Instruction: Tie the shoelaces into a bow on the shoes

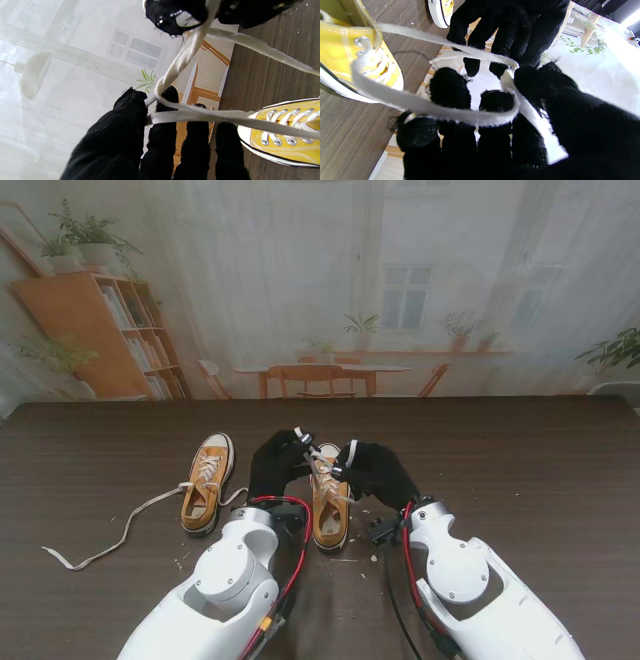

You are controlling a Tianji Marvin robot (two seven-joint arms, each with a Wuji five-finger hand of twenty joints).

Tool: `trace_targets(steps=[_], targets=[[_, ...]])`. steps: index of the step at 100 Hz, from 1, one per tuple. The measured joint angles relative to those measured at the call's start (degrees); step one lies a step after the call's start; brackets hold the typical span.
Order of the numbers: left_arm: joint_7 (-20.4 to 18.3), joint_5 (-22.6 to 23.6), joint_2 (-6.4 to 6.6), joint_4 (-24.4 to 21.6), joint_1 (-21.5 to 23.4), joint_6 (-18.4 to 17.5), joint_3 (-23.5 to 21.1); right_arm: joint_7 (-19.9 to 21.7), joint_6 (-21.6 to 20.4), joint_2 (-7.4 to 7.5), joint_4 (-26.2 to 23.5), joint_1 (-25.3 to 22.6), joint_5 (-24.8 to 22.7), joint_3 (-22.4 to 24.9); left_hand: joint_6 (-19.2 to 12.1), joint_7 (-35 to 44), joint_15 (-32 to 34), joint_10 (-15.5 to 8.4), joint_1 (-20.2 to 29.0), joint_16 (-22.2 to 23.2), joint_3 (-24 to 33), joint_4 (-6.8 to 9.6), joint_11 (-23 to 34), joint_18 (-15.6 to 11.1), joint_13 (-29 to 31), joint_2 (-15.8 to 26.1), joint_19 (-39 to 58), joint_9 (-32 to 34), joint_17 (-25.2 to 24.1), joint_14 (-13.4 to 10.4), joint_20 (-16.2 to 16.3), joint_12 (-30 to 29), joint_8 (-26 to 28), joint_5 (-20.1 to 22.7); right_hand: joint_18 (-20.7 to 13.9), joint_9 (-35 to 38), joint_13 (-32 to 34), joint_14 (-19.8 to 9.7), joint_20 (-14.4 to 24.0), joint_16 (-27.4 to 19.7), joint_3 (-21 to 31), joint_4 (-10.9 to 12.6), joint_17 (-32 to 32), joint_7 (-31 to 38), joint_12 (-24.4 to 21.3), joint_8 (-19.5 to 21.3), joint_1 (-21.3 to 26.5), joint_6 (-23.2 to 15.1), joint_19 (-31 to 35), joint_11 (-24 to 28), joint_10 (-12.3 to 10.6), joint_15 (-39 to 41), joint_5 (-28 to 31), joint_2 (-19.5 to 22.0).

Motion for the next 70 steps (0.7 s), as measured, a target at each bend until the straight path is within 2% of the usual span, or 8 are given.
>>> trace_targets(steps=[8, 14, 25, 37, 45, 49, 60, 70], targets=[[-0.76, -0.66, 0.21, -0.07, 0.08, -0.55, -0.14, 0.21, -0.01, 0.04, 0.0, 0.0, 0.09, 0.02, 0.0, 1.77, 0.65, 0.47, -0.03, 0.0, 1.19, 0.25, 3.25, 0.01, -1.43, 0.02, 0.0, -0.62, -0.63, 0.0, -0.12, 2.92, 4.0, -1.56, 0.0, 0.0, 0.0, 0.0, 0.0, 0.0, 0.0, 0.0, 0.0, -0.01, 0.0, 0.0, 0.0, 0.0, 0.0, 0.0, 0.0, 0.0, 0.0, 0.0], [-1.92, -1.05, 0.42, -0.07, 0.13, -1.4, -0.22, 0.54, -0.04, 0.1, -0.03, -0.02, 0.27, 0.06, 0.03, 3.94, 0.66, 0.71, -0.96, 0.0, 5.0, -0.21, 5.6, 0.06, -2.96, -0.16, -0.34, -2.26, -1.84, 0.0, -0.53, 5.89, 10.16, -4.31, 0.0, 0.0, 0.0, 0.0, 0.0, 0.0, -0.02, 0.0, 0.0, -0.11, 0.0, 0.0, 0.0, 0.0, 0.0, 0.0, 0.0, 0.0, 0.0, 0.09], [-3.79, -1.38, 0.81, -0.05, 0.22, -2.31, -0.41, 1.01, -0.08, 0.19, -0.08, -0.15, 0.64, 0.13, 0.06, 5.72, 0.66, 0.73, -1.51, 0.0, 8.78, -1.28, 5.58, 0.09, -4.0, -0.45, -1.86, -3.36, -2.93, 0.05, -0.8, 9.82, 15.48, -6.43, 0.0, -0.01, -0.01, 0.0, 0.0, 0.0, -2.09, 0.0, -0.75, -0.3, 0.0, -1.61, 0.68, -0.29, -0.09, 0.0, 0.0, 0.0, -0.69, 1.27], [-4.43, -2.06, 1.09, -0.13, 0.33, -2.41, -0.61, 1.21, -0.06, 0.2, -0.16, -0.4, 1.59, 0.29, 0.1, 7.4, 0.47, 0.73, -4.57, 0.0, 17.4, -1.62, 4.21, 0.11, -4.37, -3.53, -2.9, -3.22, -3.44, 0.82, -0.8, 10.49, 19.79, -6.94, 0.0, -0.84, -0.73, 0.01, 0.0, 0.01, -3.71, 0.0, -2.04, -0.62, 0.0, -4.33, 1.8, -0.23, -0.21, -0.01, 0.0, -0.03, -1.88, 2.46], [-4.49, -2.41, 1.18, -0.35, 0.42, -2.25, -0.81, 1.26, -0.05, 0.21, -0.17, -0.53, 1.78, 0.4, 0.1, 7.52, 0.43, 0.74, -5.78, 0.0, 21.89, -1.64, 1.12, 1.49, -1.78, -5.95, -2.95, 0.8, -1.39, 1.71, -0.8, 9.67, 19.51, -5.4, 0.0, -1.46, -0.73, 0.01, 0.01, 0.01, -5.44, 0.0, -2.3, -0.75, -0.01, -5.89, 2.39, -0.24, -0.73, -0.01, 0.0, -0.03, -2.39, 3.5], [-4.34, -2.04, 1.19, -0.35, 0.42, -2.23, -0.83, 1.29, -0.05, 0.21, -0.19, -0.6, 1.99, 0.45, 0.1, 5.68, 0.51, 0.83, -5.79, 0.0, 22.39, -1.64, -0.89, 2.07, 0.73, -7.18, -2.8, 3.28, 0.77, 1.8, -0.8, 6.72, 15.34, -3.06, 0.0, -1.69, -0.73, 0.01, 0.01, 0.01, -5.47, 0.0, -2.65, -0.77, -0.01, -6.34, 2.39, -0.24, -0.77, -0.01, 0.0, -0.03, -2.42, 3.6], [-2.51, 0.75, 1.1, -0.26, 0.35, -2.41, -0.75, 1.33, -0.03, 0.21, -0.22, -0.77, 2.31, 0.62, 0.12, 0.54, 0.57, 1.55, -5.61, 0.0, 22.39, -1.65, -4.34, 2.1, 3.99, -8.07, -2.71, 6.54, 2.79, 1.75, -0.81, 0.03, 6.46, 1.61, 0.0, -2.26, -1.95, 0.07, 0.02, 0.01, -6.06, 0.0, -3.33, -1.23, -0.01, -7.25, 2.94, -0.24, -0.97, -0.04, 0.0, -0.34, -2.8, 4.16], [-3.08, 0.65, 1.12, -0.01, 0.37, -3.12, -0.99, 1.25, 0.06, 0.18, -0.27, -0.98, 2.85, 0.83, -0.04, -0.64, 0.59, 1.55, -5.54, 0.0, 21.64, -1.57, -4.96, 2.11, 5.35, -7.85, -2.4, 7.86, 3.9, 1.68, -0.81, -2.38, 4.31, 2.33, 0.0, -2.52, -2.74, 0.17, 0.02, 0.01, -6.63, 0.0, -4.27, -1.36, -0.06, -8.42, 2.97, -0.3, -1.55, -0.75, 0.01, -0.74, -3.6, 4.88]])
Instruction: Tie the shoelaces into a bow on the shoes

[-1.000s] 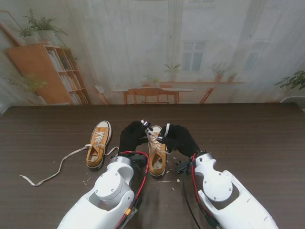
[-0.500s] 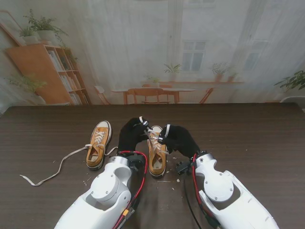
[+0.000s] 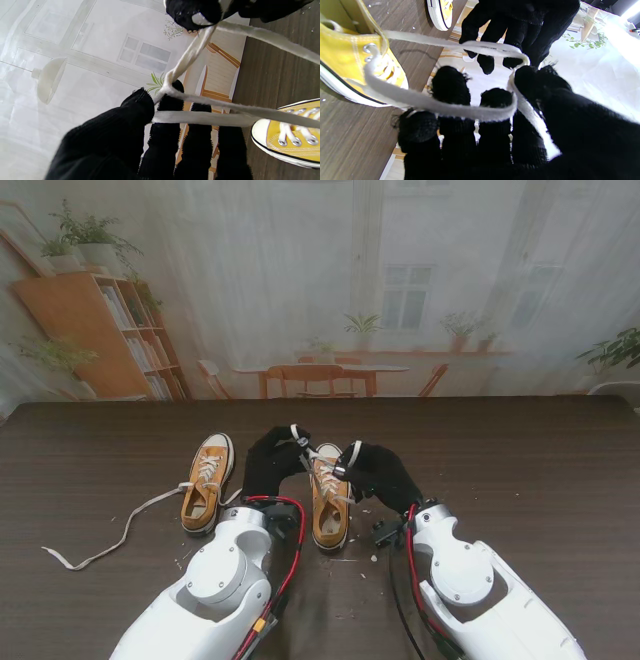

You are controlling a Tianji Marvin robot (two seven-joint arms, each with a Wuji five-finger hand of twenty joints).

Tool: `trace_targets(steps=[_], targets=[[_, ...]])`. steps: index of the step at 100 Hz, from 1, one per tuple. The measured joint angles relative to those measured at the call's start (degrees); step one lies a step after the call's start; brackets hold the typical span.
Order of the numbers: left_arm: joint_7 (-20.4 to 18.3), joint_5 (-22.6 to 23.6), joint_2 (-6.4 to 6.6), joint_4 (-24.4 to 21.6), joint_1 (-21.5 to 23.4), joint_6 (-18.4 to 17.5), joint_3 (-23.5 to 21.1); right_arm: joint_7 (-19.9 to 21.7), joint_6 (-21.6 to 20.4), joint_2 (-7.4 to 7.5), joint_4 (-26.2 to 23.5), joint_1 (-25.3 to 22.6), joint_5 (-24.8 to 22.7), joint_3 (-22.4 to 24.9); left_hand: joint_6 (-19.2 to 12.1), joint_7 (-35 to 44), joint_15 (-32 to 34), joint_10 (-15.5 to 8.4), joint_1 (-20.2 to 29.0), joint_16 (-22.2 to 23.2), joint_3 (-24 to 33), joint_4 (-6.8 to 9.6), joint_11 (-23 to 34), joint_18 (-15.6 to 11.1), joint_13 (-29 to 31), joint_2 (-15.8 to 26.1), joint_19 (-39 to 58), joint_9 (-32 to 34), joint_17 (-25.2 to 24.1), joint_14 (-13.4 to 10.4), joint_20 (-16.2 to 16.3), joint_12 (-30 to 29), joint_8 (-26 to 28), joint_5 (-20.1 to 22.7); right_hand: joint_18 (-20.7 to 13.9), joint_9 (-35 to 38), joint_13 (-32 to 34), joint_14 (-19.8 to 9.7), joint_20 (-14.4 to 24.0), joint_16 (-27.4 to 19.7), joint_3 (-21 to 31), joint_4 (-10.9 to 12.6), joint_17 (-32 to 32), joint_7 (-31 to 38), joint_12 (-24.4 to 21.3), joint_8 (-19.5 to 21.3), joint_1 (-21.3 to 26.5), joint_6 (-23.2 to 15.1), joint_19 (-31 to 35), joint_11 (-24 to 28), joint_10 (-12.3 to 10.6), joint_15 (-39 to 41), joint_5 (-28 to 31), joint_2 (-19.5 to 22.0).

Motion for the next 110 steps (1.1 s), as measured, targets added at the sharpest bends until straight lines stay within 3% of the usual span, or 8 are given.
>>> trace_targets(steps=[9, 19, 30, 40, 47, 60, 88, 110], targets=[[-1.62, -0.89, 0.1, 0.06, 0.2, -0.46, -0.54, -0.12, 0.13, -0.05, -0.05, -0.24, 0.67, 0.22, -0.25, 0.5, 0.01, -0.01, 0.07, -0.01, -2.14, 0.31, 2.57, 0.0, -1.18, 1.36, 0.05, -0.82, -1.38, -0.01, 0.0, 0.22, 1.03, -0.9, 0.0, -1.1, -0.62, 0.14, 0.0, 0.0, -0.02, 0.0, -0.93, -0.84, -0.03, -0.81, 0.57, -0.78, -0.63, -0.75, 0.06, -0.6, -0.39, 0.32], [-5.74, -4.43, 0.59, -0.35, 0.79, -0.15, -1.5, -0.09, 0.36, -0.07, -0.17, -0.54, 1.77, 0.46, -0.76, 2.89, -2.13, -0.12, 2.9, -0.01, -6.45, 0.75, 2.85, 0.0, -6.43, 5.08, -2.49, -6.65, -5.72, -0.03, -1.31, 6.22, 11.68, -6.08, 0.0, -3.44, -2.56, 0.64, 0.0, 0.0, -0.66, 0.0, -3.48, -1.67, -0.07, -1.61, 0.57, -2.66, -2.05, -1.45, 0.09, -2.09, -0.72, 0.39], [-5.77, -5.24, 1.15, -0.93, 1.16, 0.75, -1.62, 0.56, 1.07, -0.07, -0.58, -0.97, 3.69, 0.86, -0.69, 4.71, -2.7, -0.17, 2.86, -0.01, -4.65, 0.76, 2.87, 0.0, -6.91, 5.52, -3.7, -7.79, -6.4, -0.01, -1.34, 9.17, 16.18, -8.03, 0.0, -6.49, -5.35, 0.74, 0.0, 0.0, -0.66, 0.0, -6.68, -2.3, -0.85, -2.25, 0.57, -4.32, -4.06, -2.24, 0.29, -3.57, -1.66, 0.46], [-5.02, -5.28, 1.18, -1.19, 1.24, 1.05, -1.61, 1.37, 1.62, -0.03, -0.9, -1.33, 3.76, 1.27, -0.63, 6.7, -2.7, -0.36, 0.94, -0.01, 0.66, 0.76, 3.39, 0.0, -6.77, 3.42, -3.78, -7.56, -6.32, 0.01, -0.92, 9.73, 17.65, -8.03, 0.0, -10.39, -8.28, 1.32, 0.01, 0.0, -0.12, 0.0, -10.45, -3.22, -2.25, -2.34, 0.2, -6.37, -6.72, -4.35, 1.31, -6.28, -3.43, -0.02], [-5.42, -5.26, 1.21, -1.19, 1.24, 1.05, -1.63, 2.18, 2.08, 0.01, -1.25, -1.69, 5.08, 1.61, -0.63, 8.52, -2.7, -0.84, -1.34, -0.01, 5.83, 0.76, 3.42, 0.01, -6.72, 1.8, -3.79, -6.89, -5.64, 0.02, -0.82, 9.75, 19.03, -8.03, 0.0, -13.13, -10.87, 1.51, 0.03, 0.0, 0.51, 0.09, -12.86, -3.72, -2.84, -2.77, -4.87, -6.55, -8.47, -5.5, 1.61, -8.19, -3.42, -1.25], [-6.35, -5.52, 1.31, -1.16, 1.24, 1.02, -1.69, 3.01, 2.4, 0.09, -1.52, -2.17, 5.68, 2.07, -0.6, 11.49, -2.66, -0.89, -4.91, -0.01, 13.08, 3.04, 2.56, 0.03, -5.92, -0.95, -3.79, -5.95, -5.07, 0.1, -0.82, 9.75, 21.3, -7.96, 0.0, -17.16, -14.41, 2.0, 0.46, 0.0, -0.84, 0.14, -17.04, -4.63, -4.34, -2.82, -8.71, -6.58, -12.18, -8.65, 2.41, -11.15, -3.39, 0.04], [-10.96, -6.65, 2.09, -0.97, 1.59, 0.08, -2.36, 2.82, 4.7, 0.21, -2.73, -3.1, 7.22, 2.57, 0.05, 12.12, -1.33, -0.89, -5.52, 0.72, 14.66, 5.92, 3.19, 0.03, -5.95, -1.57, -6.0, -6.38, -5.42, 0.1, -0.82, 12.79, 24.87, -8.08, -0.98, -22.71, -21.31, 2.08, -0.08, -0.85, -1.75, 0.16, -25.0, -0.24, -9.68, 1.5, -9.23, -6.58, -19.51, -15.03, 3.01, -17.17, 2.52, 0.14], [-9.2, -4.95, 2.22, -0.99, 1.92, 0.1, -2.93, 0.2, 5.71, -0.36, -3.3, -3.62, 8.3, 2.78, 0.06, 12.21, -1.32, -0.9, -6.07, 0.74, 14.31, 7.15, 3.4, 0.03, -5.97, -1.58, -6.66, -7.08, -6.23, 0.09, -0.82, 12.79, 25.4, -8.18, -1.32, -23.44, -22.27, 2.14, -0.12, -0.9, -0.58, 0.17, -26.49, 1.35, -11.15, 5.04, -9.2, -6.51, -20.78, -15.18, 3.62, -18.23, 7.32, -0.35]])
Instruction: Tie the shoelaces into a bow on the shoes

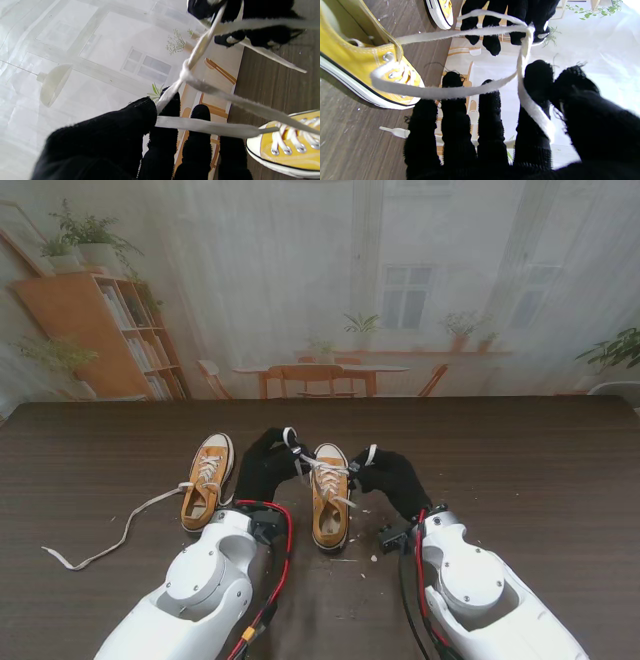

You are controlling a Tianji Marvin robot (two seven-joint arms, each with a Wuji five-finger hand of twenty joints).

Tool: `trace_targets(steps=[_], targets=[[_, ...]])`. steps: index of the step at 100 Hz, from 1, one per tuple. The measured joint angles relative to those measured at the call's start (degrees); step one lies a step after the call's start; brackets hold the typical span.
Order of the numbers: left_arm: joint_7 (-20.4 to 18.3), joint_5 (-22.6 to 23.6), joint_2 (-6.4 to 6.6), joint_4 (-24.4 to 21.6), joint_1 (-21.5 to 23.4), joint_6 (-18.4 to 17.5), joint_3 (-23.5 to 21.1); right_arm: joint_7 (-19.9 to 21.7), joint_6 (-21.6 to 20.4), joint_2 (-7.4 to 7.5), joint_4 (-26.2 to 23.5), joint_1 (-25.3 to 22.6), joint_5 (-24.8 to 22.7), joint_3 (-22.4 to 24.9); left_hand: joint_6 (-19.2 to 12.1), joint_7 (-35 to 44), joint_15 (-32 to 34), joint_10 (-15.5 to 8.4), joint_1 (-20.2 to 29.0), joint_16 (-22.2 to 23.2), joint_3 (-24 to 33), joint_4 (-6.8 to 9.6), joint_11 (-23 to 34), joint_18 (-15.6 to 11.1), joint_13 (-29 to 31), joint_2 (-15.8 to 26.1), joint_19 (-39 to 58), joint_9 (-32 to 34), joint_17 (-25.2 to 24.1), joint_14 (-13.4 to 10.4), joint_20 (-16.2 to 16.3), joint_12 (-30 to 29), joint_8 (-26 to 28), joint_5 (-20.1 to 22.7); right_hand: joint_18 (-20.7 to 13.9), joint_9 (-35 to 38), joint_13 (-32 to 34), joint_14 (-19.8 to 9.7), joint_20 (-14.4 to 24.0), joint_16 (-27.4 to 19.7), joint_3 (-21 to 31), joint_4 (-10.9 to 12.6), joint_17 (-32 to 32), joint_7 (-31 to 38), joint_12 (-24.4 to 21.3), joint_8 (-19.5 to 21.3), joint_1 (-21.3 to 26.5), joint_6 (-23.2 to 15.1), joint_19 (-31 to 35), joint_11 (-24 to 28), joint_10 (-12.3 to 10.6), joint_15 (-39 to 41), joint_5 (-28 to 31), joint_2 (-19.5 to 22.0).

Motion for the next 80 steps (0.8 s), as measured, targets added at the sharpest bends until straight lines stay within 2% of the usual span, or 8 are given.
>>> trace_targets(steps=[19, 27, 32, 38, 49, 55, 68, 80], targets=[[1.27, 0.86, -0.12, -0.13, 0.3, 0.86, -0.89, -2.26, 0.32, -0.64, -0.08, -0.38, -0.08, 0.36, -0.05, 0.5, -1.41, -0.1, 0.12, 0.0, -2.11, 0.74, -2.83, 0.0, -1.63, 1.85, -1.33, -2.5, -1.41, -0.01, 0.0, 0.0, 0.04, -1.76, 0.0, 0.47, -2.01, 0.51, -0.16, -0.18, 0.84, 0.0, -1.66, -0.23, -0.64, 1.49, -0.11, 0.49, -0.93, -0.69, 0.21, -1.02, 1.32, 1.2], [2.05, 0.94, -0.17, -0.18, 0.48, 1.27, -1.19, -2.09, 0.89, -0.66, -0.49, -0.87, -0.42, 0.9, -0.07, 0.51, -2.12, -0.1, 0.72, 0.0, -3.12, 0.89, -3.6, 0.0, -2.23, 2.19, -1.43, -2.66, -1.47, -0.01, 0.0, -0.74, 0.08, -1.97, -0.05, 0.45, -2.23, 0.51, -0.18, -0.18, 0.84, 0.0, -2.31, -0.64, -1.21, 5.25, -0.1, 1.63, -1.45, -1.27, 0.53, -1.37, 1.32, 2.69], [2.62, 1.18, -0.23, -0.27, 0.66, 1.43, -1.38, -2.09, 1.33, -0.66, -0.78, -1.17, -0.48, 1.22, -0.07, 0.51, -2.18, -0.1, 0.72, 0.01, -3.14, 0.89, -4.41, 0.0, -2.23, 2.19, -1.44, -2.66, -1.48, -0.01, 0.01, -1.52, 0.08, -1.97, -0.09, 0.45, -2.31, 0.52, -0.19, -0.8, 0.93, 0.0, -2.37, -0.66, -2.44, 9.34, 0.01, 4.14, -1.98, -2.12, 0.64, -2.24, 1.32, 5.0], [3.0, 1.56, -0.27, -0.44, 0.96, 1.6, -1.68, -2.5, 2.01, -0.67, -1.17, -1.52, -0.4, 1.48, -0.07, 0.51, -3.68, -0.1, 0.72, 0.01, -3.14, 0.91, -4.89, 0.0, -2.23, 2.19, -1.52, -2.66, -1.49, -0.01, 0.04, -3.1, 0.08, -1.97, -0.09, 0.45, -2.33, 0.56, -0.48, -1.42, 0.96, 0.0, -2.18, -0.28, -3.45, 11.2, 0.06, 6.95, -2.51, -2.85, 0.66, -3.27, 1.32, 5.59], [3.77, 2.01, -0.31, -1.02, 1.68, 1.81, -2.18, -6.22, 2.15, -1.11, -1.26, -1.81, -0.23, 1.49, -0.07, 0.51, -3.72, -0.1, 0.72, 0.01, -3.15, 0.91, -5.82, 0.0, -2.24, 2.22, -2.0, -2.66, -1.49, -0.01, 0.07, -5.17, 0.08, -1.97, 0.25, 4.89, 1.77, 0.81, -1.25, -2.34, 2.86, 0.6, 1.25, 1.61, -5.17, 12.72, 1.71, 13.51, -2.56, -4.23, 0.67, -4.45, 1.41, 5.85], [4.01, 2.5, -0.31, -1.19, 2.01, 1.85, -2.4, -7.3, 2.16, -1.46, -1.21, -1.89, 0.45, 1.54, -0.07, 0.51, -4.37, -0.1, 0.72, -0.03, -3.18, 0.91, -5.82, 0.0, -2.24, 2.23, -2.01, -2.66, -1.49, -0.01, 0.09, -5.38, 0.09, -1.97, 0.84, 8.14, 4.73, 1.36, -1.37, -2.45, 2.77, 0.6, 3.79, 2.23, -5.25, 13.33, 2.37, 15.73, -1.44, -2.56, 1.35, -3.86, 1.72, 5.98], [4.75, 3.34, -0.33, -1.4, 2.73, 2.17, -2.97, -10.12, 2.13, -2.22, -0.53, -1.9, -1.59, 1.66, -0.09, 0.51, -5.05, -0.1, 0.72, -0.07, -3.46, 0.93, -6.19, 0.0, -2.24, 2.37, -2.02, -2.66, -1.49, -0.01, 0.11, -5.99, 0.09, -1.98, 2.49, 12.48, 11.63, 2.18, 0.16, -1.23, 3.99, 1.18, 10.62, 2.86, -2.57, 14.71, 2.38, 17.23, 6.34, 2.56, 4.14, 3.26, 2.28, 4.17], [5.68, 4.39, -0.36, -1.48, 3.45, 2.45, -3.51, -11.35, 1.76, -2.54, 0.59, -1.89, -5.29, 2.1, -0.09, 0.2, -5.06, -0.11, 1.28, -0.07, -4.33, 0.91, -6.22, 0.0, -2.23, 2.62, -2.03, -2.66, -1.47, -0.01, 0.48, -6.0, 0.09, -1.99, 3.38, 14.9, 14.55, 2.3, 1.75, -0.31, 4.58, 1.18, 14.87, 2.97, -0.53, 15.38, 2.38, 17.19, 10.98, 4.38, 4.91, 8.08, 3.58, 2.81]])
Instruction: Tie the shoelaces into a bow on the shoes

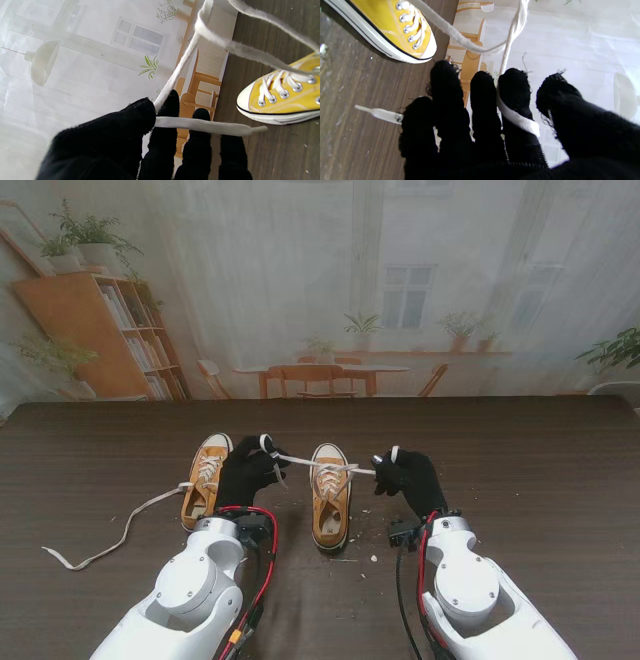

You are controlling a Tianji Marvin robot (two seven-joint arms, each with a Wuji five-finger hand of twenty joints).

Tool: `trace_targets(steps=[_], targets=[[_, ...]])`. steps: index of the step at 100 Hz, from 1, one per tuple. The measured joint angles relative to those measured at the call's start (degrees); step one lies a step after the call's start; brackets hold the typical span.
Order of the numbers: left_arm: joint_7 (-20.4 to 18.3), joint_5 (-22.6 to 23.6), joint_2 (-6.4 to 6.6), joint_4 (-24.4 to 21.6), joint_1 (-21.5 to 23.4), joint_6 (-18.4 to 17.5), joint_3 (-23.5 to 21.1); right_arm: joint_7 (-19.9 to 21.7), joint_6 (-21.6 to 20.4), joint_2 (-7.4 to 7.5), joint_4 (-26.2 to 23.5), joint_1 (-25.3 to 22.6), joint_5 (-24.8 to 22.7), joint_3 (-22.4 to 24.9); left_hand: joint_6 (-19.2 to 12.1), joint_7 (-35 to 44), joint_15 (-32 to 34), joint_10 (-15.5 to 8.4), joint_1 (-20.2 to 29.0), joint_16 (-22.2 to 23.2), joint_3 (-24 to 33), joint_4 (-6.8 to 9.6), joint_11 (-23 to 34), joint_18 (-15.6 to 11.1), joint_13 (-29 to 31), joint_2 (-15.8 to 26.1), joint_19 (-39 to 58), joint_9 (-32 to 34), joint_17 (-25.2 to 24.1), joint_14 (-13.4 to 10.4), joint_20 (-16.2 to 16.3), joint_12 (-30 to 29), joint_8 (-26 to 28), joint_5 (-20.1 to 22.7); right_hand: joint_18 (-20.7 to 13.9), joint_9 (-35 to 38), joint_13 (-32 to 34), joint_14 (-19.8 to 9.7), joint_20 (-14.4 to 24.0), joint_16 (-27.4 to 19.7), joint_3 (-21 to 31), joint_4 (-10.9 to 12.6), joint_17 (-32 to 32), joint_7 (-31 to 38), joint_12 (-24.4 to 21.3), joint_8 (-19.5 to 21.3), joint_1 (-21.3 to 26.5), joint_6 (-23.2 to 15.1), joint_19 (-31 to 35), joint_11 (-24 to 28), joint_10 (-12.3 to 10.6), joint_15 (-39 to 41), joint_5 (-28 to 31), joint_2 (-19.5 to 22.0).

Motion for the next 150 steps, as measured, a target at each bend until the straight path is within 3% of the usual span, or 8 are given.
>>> trace_targets(steps=[12, 26, 38, 50, 64, 99, 125, 150], targets=[[0.82, 1.54, -0.01, 0.06, 0.59, 0.34, -0.39, 0.22, -0.55, 0.1, 0.47, -0.31, -2.33, 0.86, 0.0, -0.07, 8.01, -0.67, 1.12, 1.66, -0.63, -1.84, 4.87, 0.0, 0.95, 0.01, 4.3, 1.11, 1.41, -0.81, 1.17, 7.99, 0.0, 0.0, 0.02, -0.07, 1.35, 0.01, 1.64, 1.26, 1.06, 0.0, 3.13, -0.02, 2.06, 0.99, 0.0, 0.01, 4.08, 1.08, 0.86, 5.22, 0.73, -0.04], [0.35, 1.47, 0.01, 0.43, 1.02, 0.33, -0.8, 0.4, -0.62, 0.51, 0.76, -0.93, -5.42, 1.45, -0.04, 0.31, 19.17, -0.44, 1.15, 7.06, -1.57, -2.05, 18.61, 0.0, 2.31, 0.92, 11.77, 1.38, 2.67, -1.27, 2.34, 13.96, 0.0, -0.8, 0.02, -0.07, 1.47, 0.01, 2.31, 1.31, 1.06, 0.0, 4.44, -0.02, 2.69, 1.65, 0.0, 0.1, 5.6, 1.8, 1.91, 7.01, 1.08, -0.04], [0.5, 1.91, 0.0, 1.03, 1.07, 0.67, -1.05, 0.47, -0.59, 0.67, 0.78, -1.56, -5.24, 1.96, -0.21, 0.76, 23.54, 0.5, 1.8, 8.99, -4.41, -0.26, 24.78, 0.0, 2.3, 2.54, 13.92, 1.32, 3.28, -1.39, 3.42, 15.95, 0.12, -2.18, 0.05, -0.07, 2.06, 0.01, 2.47, 1.34, 1.06, 0.0, 5.7, -0.02, 3.32, 2.22, 0.0, 0.45, 6.39, 2.25, 2.69, 8.24, 1.1, -0.04], [1.52, 2.71, -0.17, 1.77, 1.04, 1.08, -1.55, 0.32, -0.14, 0.72, 0.84, -2.12, -6.14, 2.54, -0.22, 0.76, 25.6, 0.96, 2.4, 9.95, -5.92, 0.3, 27.75, 0.0, 2.29, 3.34, 14.58, 1.32, 3.89, -1.39, 4.47, 16.84, 0.66, -2.89, 0.05, -0.07, 2.1, 0.01, 2.49, 1.34, 1.07, 0.0, 5.94, -0.02, 3.33, 2.26, 0.0, 0.83, 6.5, 2.28, 2.83, 8.3, 1.43, -0.94], [3.25, 6.86, -0.43, 2.86, 1.01, 1.36, -2.37, 0.24, 0.14, 0.84, 0.99, -2.55, -6.6, 2.9, -0.24, 0.76, 26.46, 0.96, 2.4, 10.43, -6.4, 0.32, 29.26, 0.0, 2.29, 3.89, 14.71, 1.32, 4.35, -1.39, 5.26, 16.99, 1.24, -3.51, 0.05, 0.74, 2.67, -0.03, 2.5, 1.34, 1.57, 0.0, 6.42, -0.02, 3.33, 2.27, 0.0, 0.84, 6.57, 2.29, 2.91, 8.4, 1.56, -1.58], [5.0, 8.93, -0.59, 4.77, 1.05, 2.96, -4.67, -1.55, 2.08, 0.71, 2.76, -2.52, -8.31, 3.59, -0.26, 0.75, 27.17, 0.96, 3.04, 10.46, -7.18, 0.33, 29.98, 0.0, 2.29, 3.94, 15.28, 1.32, 4.83, -1.41, 6.48, 17.03, 1.31, -3.55, 0.52, 3.17, 5.13, -0.15, 2.39, 1.34, 3.98, 0.0, 9.32, -0.25, 3.33, 2.27, 0.0, 0.84, 6.58, 2.24, 3.22, 8.24, 3.52, -5.89], [6.31, 10.9, -0.65, 5.52, 1.02, 3.6, -4.9, -5.74, 4.43, -0.08, 4.62, -2.45, -11.19, 4.88, -0.26, 0.76, 27.27, 0.96, 3.11, 10.47, -7.22, 0.33, 29.99, 0.0, 2.29, 3.94, 15.28, 1.32, 5.47, -1.41, 6.91, 17.03, 1.32, -3.56, 1.49, 5.22, 7.05, -0.16, 1.64, 1.34, 5.76, 0.0, 11.84, -0.71, 3.29, 2.27, 0.0, 0.84, 6.52, 2.08, 3.38, 7.49, 5.77, -8.34], [9.39, 14.2, -1.21, 6.08, 0.86, 5.56, -5.79, -6.85, 5.76, -0.12, 5.79, -2.5, -12.59, 5.74, -0.26, 0.75, 27.72, 1.0, 4.75, 10.47, -9.38, -1.44, 29.99, 0.0, 4.3, 4.34, 15.28, 1.32, 7.72, -1.5, 7.06, 17.03, 1.28, -3.64, 1.51, 5.78, 7.85, -0.16, 1.02, 1.34, 5.76, 0.0, 12.74, -0.75, 3.27, 2.27, 0.0, 0.84, 6.44, 1.94, 3.38, 6.95, 5.77, -8.62]])
